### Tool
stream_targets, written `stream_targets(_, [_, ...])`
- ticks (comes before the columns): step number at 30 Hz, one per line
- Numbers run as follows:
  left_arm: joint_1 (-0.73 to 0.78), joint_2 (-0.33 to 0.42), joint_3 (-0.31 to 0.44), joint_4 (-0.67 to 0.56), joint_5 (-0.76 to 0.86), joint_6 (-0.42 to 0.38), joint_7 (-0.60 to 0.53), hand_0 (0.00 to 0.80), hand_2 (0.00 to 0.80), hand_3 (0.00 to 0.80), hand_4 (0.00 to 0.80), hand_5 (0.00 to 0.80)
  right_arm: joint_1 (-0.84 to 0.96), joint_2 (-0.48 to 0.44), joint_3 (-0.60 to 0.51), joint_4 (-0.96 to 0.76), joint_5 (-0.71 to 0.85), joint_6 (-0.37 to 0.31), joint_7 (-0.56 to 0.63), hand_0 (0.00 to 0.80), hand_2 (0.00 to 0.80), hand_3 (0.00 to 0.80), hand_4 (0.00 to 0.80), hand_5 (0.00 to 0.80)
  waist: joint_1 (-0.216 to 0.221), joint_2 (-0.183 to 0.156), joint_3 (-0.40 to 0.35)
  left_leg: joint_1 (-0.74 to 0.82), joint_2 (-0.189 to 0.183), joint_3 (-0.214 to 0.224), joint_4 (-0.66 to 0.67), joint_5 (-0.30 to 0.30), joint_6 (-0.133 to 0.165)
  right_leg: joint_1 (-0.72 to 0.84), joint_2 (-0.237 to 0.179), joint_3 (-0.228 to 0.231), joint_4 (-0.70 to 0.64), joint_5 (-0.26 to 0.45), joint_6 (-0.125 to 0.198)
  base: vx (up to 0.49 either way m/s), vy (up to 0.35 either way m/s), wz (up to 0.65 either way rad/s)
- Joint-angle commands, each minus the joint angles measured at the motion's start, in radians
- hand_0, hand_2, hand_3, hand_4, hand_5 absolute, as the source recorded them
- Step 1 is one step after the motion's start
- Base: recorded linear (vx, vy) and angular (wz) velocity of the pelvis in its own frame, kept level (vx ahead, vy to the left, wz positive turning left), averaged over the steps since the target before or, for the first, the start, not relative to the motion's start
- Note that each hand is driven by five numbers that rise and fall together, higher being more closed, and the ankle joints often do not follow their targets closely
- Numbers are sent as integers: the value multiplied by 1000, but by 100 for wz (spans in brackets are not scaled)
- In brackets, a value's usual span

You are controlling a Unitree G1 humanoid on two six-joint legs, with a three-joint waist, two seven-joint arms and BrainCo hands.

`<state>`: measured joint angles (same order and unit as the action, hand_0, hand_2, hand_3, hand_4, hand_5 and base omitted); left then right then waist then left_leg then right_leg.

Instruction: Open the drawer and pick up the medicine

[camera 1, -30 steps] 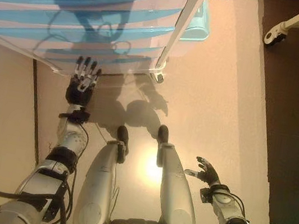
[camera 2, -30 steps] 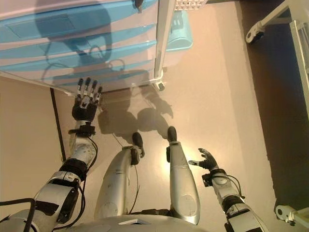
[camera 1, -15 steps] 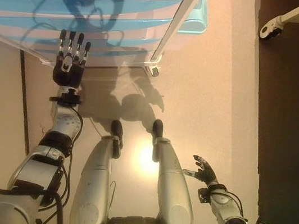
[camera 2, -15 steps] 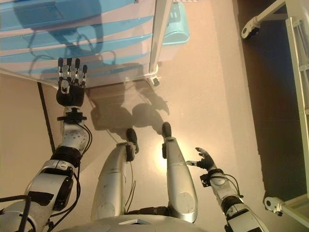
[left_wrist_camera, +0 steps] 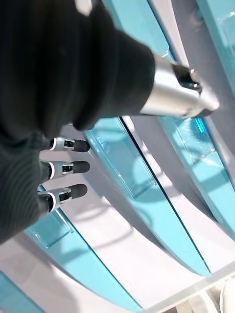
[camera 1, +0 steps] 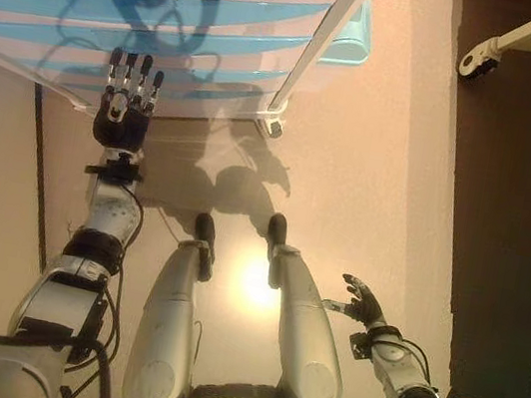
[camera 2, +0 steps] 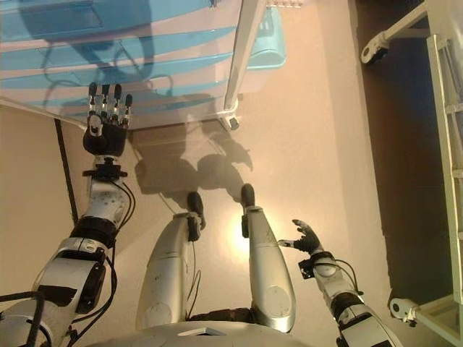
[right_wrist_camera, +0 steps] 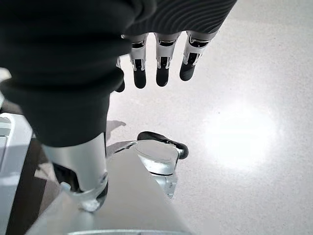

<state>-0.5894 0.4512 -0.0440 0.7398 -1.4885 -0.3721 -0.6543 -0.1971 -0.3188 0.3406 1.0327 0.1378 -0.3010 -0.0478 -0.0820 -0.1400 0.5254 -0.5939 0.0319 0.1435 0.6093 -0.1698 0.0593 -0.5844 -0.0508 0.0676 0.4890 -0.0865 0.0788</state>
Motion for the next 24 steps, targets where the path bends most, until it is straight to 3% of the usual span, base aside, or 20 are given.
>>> stream_targets(1, [-102,78,27,-93,31,-6,-5,0,0,0,0,0,69,7,37,-56,21,-1,-10,0,0,0,0,0,24,7,-39,0,-65,-5,47,-100,18,65,17,-33,-135,111,-9,2,-49,2])
stream_targets(11, [-52,66,-14,50,139,93,145,0,0,0,0,0,53,24,41,-73,32,19,-25,0,0,0,0,0,32,-3,-26,10,-66,-4,44,-90,18,93,20,-44,-149,111,-9,4,-40,3])
stream_targets(24, [-26,49,-36,120,214,131,144,0,0,0,0,0,48,26,41,-80,25,32,-19,0,0,0,0,0,32,-2,-12,18,-62,2,50,-83,17,112,26,-48,-150,107,-12,0,0,0])
